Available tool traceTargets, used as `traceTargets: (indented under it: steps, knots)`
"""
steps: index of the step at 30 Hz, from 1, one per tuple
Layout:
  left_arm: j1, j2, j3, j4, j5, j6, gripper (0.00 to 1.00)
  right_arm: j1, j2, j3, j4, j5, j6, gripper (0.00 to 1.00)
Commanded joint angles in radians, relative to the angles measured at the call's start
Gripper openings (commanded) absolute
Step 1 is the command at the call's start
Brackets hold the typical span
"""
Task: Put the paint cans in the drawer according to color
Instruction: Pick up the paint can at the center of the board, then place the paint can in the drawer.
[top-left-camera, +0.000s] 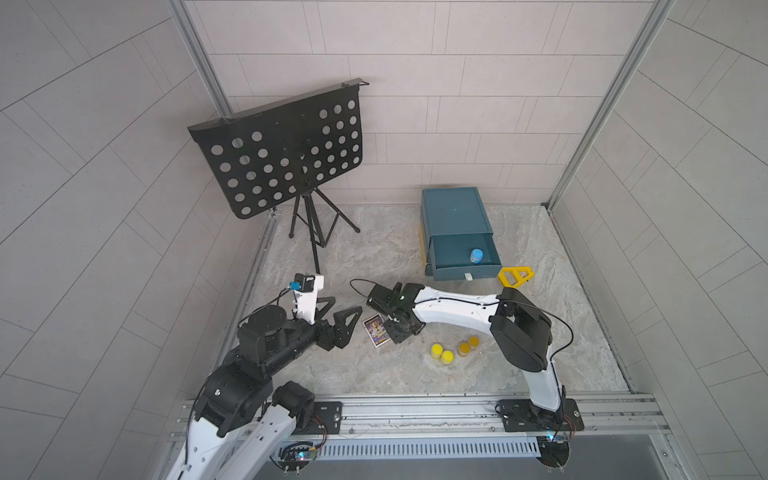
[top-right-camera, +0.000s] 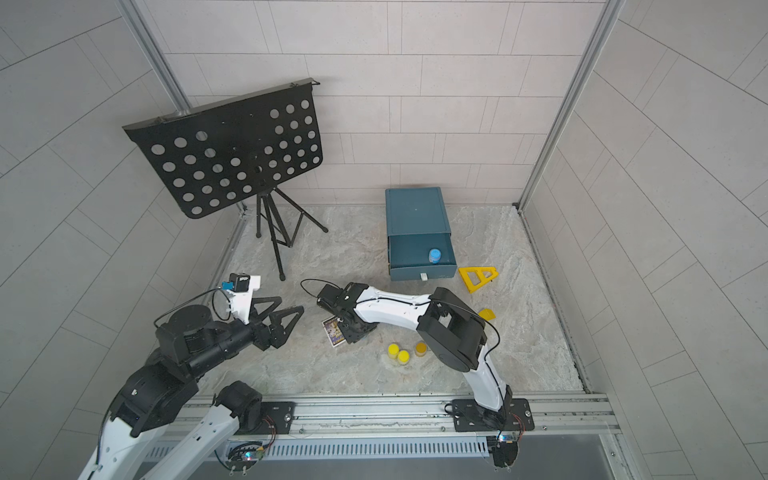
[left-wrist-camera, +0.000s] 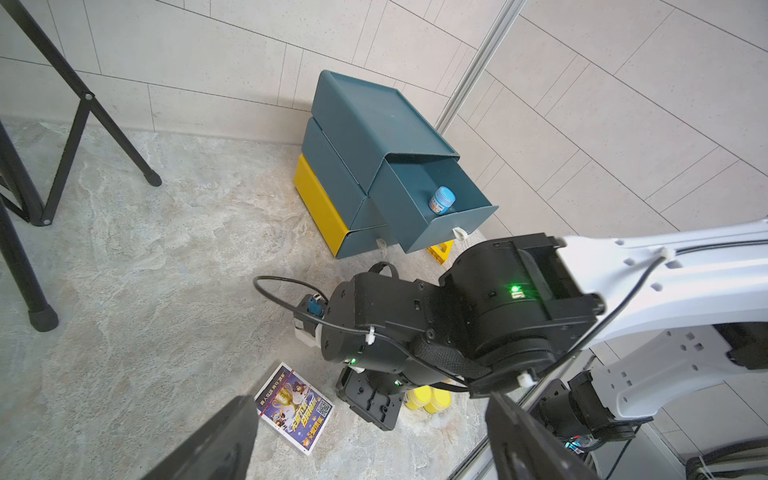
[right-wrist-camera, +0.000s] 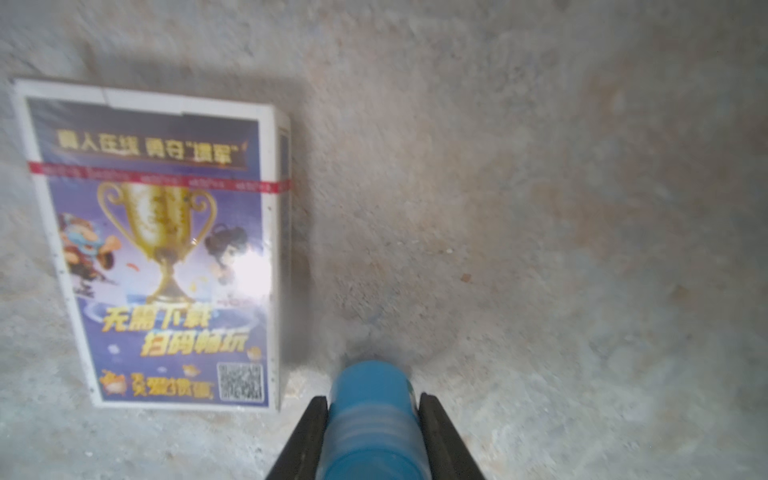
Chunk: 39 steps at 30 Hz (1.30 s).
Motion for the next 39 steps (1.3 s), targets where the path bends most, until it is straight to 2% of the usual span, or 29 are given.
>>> traceTargets:
  steps: [1, 6, 9, 14, 18, 24, 34, 37, 39]
  knots:
    - [0.006, -0.008, -0.007, 0.025, -0.004, -0.002, 0.93, -0.009, -0.153, 0.066, -0.111, 0.094, -0.024, 0.22]
    - [0.010, -0.005, -0.006, 0.026, 0.003, -0.003, 0.93, -0.110, -0.302, 0.180, -0.231, 0.153, -0.104, 0.23]
    - [0.011, -0.007, -0.007, 0.027, 0.004, -0.003, 0.93, -0.214, -0.350, 0.239, -0.287, 0.140, -0.150, 0.23]
    - [0.012, -0.007, -0.007, 0.027, 0.003, -0.003, 0.93, -0.396, -0.352, 0.271, -0.321, 0.084, -0.198, 0.23]
    - [0.011, -0.009, -0.007, 0.026, 0.003, -0.004, 0.93, -0.488, -0.318, 0.259, -0.315, 0.015, -0.204, 0.23]
    - [0.010, -0.011, -0.007, 0.026, -0.001, -0.003, 0.93, -0.521, -0.286, 0.225, -0.250, -0.003, -0.181, 0.23]
    - [0.011, -0.013, -0.007, 0.027, 0.000, -0.003, 0.93, -0.540, -0.209, 0.240, -0.249, -0.031, -0.175, 0.24]
    - [0.011, -0.013, -0.007, 0.026, 0.000, -0.003, 0.93, -0.546, -0.197, 0.246, -0.247, -0.035, -0.174, 0.27]
    - [0.011, -0.012, -0.007, 0.024, 0.000, -0.003, 0.93, -0.547, -0.194, 0.252, -0.249, -0.037, -0.174, 0.33]
